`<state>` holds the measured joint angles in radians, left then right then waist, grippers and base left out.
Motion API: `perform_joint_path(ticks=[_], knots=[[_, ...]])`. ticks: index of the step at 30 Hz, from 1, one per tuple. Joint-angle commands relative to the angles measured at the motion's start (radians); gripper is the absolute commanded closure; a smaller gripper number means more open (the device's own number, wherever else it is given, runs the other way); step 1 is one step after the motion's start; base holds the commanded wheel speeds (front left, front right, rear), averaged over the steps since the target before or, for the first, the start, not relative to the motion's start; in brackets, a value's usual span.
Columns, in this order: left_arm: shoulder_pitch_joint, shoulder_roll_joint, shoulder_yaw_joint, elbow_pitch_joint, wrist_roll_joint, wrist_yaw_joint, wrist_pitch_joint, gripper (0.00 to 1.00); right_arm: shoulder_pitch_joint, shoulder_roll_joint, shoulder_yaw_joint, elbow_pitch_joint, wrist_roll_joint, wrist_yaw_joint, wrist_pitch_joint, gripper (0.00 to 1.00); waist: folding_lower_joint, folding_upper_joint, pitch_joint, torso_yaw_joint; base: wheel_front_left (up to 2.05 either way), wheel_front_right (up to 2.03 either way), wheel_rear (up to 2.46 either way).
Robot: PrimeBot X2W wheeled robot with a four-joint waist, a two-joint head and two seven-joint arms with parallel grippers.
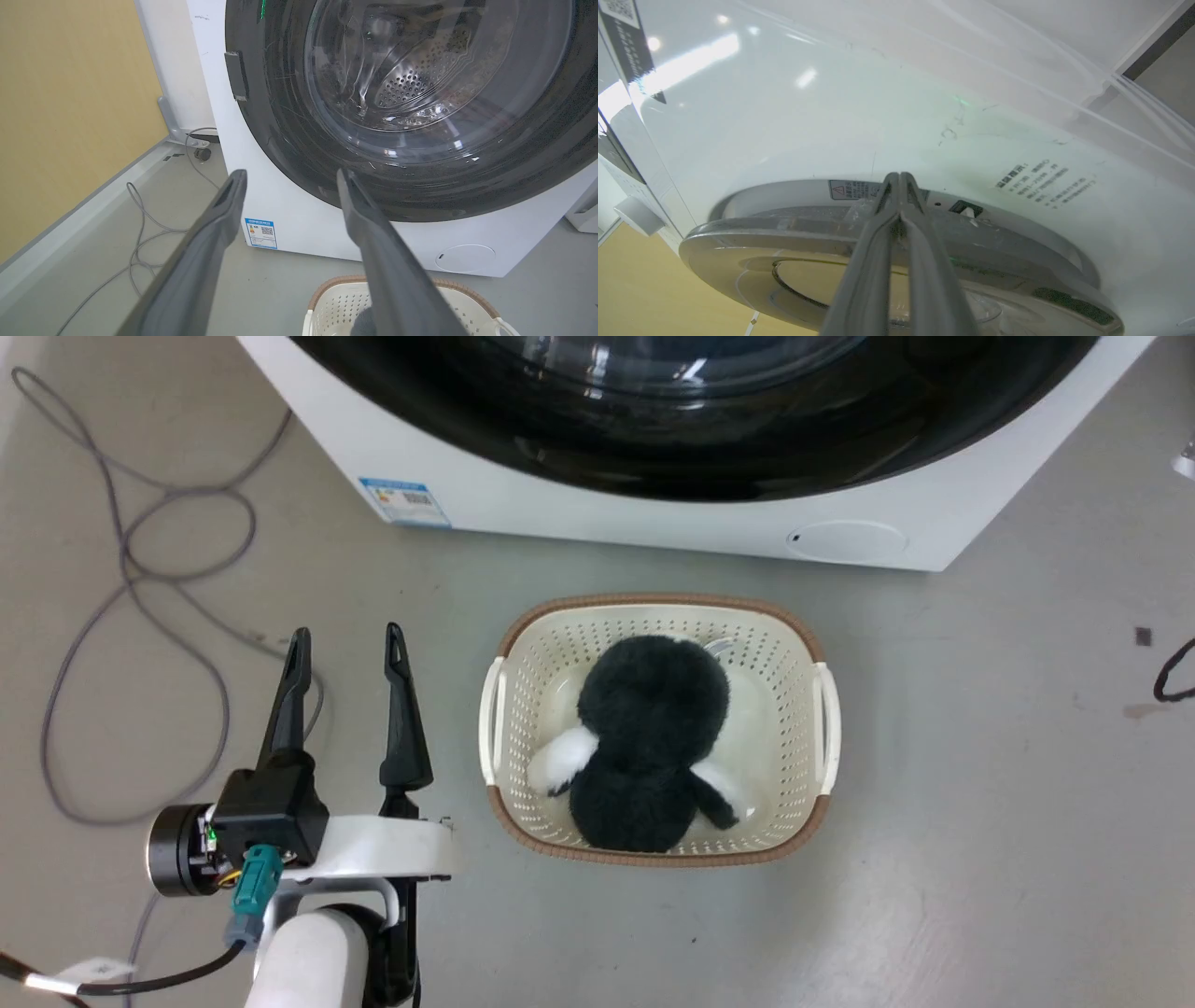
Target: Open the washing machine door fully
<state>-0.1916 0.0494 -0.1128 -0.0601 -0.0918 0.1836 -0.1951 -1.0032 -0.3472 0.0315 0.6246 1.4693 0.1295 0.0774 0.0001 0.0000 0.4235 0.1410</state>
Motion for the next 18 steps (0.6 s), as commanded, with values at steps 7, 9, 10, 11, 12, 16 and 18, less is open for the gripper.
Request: perform_joint_path(ticks=[7,9,10,11,12,16,18], knots=[[-0.041,0.001,-0.011,-0.010,-0.011,0.027,-0.023,0.00,-0.084,-0.026,0.071,0.057,0.067,0.001,0.057,1.00,-0.0001,0.0000,0.044,0.021,0.00,0.00,0.00],[-0.047,0.001,-0.015,-0.010,-0.013,0.031,-0.027,0.00,-0.099,-0.031,0.083,0.071,0.085,0.001,0.071,1.00,-0.0001,0.0000,0.051,0.024,0.00,0.00,0.00],[-0.050,0.001,-0.016,-0.009,-0.013,0.032,-0.029,0.00,-0.106,-0.034,0.089,0.076,0.094,0.001,0.080,1.00,-0.0001,0.0000,0.055,0.025,0.00,0.00,0.00],[-0.052,0.001,-0.017,-0.009,-0.014,0.034,-0.031,0.00,-0.112,-0.038,0.096,0.081,0.103,0.001,0.091,1.00,-0.0001,0.0000,0.057,0.026,0.00,0.00,0.00],[-0.054,0.001,-0.018,-0.008,-0.015,0.036,-0.033,0.00,-0.117,-0.042,0.105,0.085,0.109,0.001,0.103,1.00,-0.0001,0.0000,0.059,0.027,0.00,0.00,0.00],[-0.058,0.001,-0.018,-0.006,-0.019,0.043,-0.042,0.00,-0.130,-0.050,0.138,0.099,0.148,0.001,0.162,1.00,-0.0001,0.0000,0.060,0.027,0.00,0.00,0.00],[-0.058,0.001,-0.018,-0.004,-0.021,0.045,-0.046,0.00,-0.134,-0.052,0.151,0.100,0.171,0.001,0.194,1.00,-0.0001,0.0000,0.057,0.026,0.00,0.00,0.00]])
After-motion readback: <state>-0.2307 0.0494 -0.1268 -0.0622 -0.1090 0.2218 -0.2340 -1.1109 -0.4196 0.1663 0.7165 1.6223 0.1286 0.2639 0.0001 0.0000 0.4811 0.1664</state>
